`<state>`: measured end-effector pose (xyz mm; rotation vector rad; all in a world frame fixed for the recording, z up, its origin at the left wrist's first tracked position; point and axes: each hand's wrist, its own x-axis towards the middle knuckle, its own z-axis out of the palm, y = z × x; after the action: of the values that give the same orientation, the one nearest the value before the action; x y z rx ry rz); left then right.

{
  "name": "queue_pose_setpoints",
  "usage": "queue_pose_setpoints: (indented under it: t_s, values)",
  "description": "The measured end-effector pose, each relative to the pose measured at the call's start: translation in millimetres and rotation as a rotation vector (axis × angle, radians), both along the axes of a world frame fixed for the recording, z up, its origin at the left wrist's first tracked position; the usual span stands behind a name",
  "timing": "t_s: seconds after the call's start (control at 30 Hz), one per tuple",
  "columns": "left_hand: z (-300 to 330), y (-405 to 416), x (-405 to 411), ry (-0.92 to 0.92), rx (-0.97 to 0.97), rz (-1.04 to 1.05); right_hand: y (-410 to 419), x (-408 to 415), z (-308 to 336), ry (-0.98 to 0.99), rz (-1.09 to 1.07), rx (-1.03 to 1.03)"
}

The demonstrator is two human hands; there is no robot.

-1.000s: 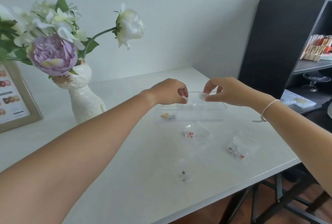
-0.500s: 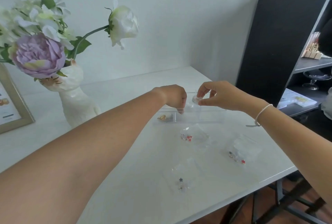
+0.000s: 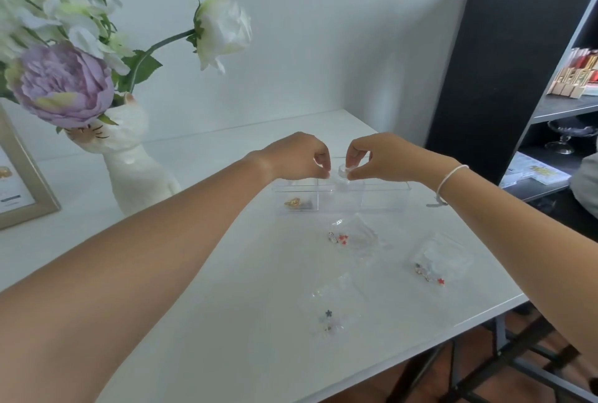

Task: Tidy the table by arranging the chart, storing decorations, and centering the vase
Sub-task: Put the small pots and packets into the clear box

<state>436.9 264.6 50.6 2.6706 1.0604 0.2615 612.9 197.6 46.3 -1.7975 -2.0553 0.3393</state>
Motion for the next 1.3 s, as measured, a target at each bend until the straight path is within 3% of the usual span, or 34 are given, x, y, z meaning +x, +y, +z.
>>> queue_pose_setpoints:
  t_s: [0.2, 0.47, 0.63, 0.77, 1.03, 1.3]
  values:
    - [-10, -22, -33, -0.205, -0.023, 0.032, 12, -12, -4, -0.137, -0.008, -0.107]
    - [-34, -63, -59, -0.296, -0.058, 0.016, 23, -25, -2, -0.373, -0.005, -0.209]
    - [-36, -82, -69, -0.386, -0.091, 0.037, 22, -25, -4, -0.406, -0.024, -0.208]
    - [-42, -101, -74, -0.358, -0.147, 0.028, 16, -24, -5, -0.329, -0.056, -0.165]
    - [-59, -125, -73, -0.200, -0.250, -0.028, -36, -25, -1, -0.122, -0.044, 0.190]
    - [-67, -139, -65, -0.090, -0.188, -0.056, -72, -21, -28, -0.130, -0.043, -0.025]
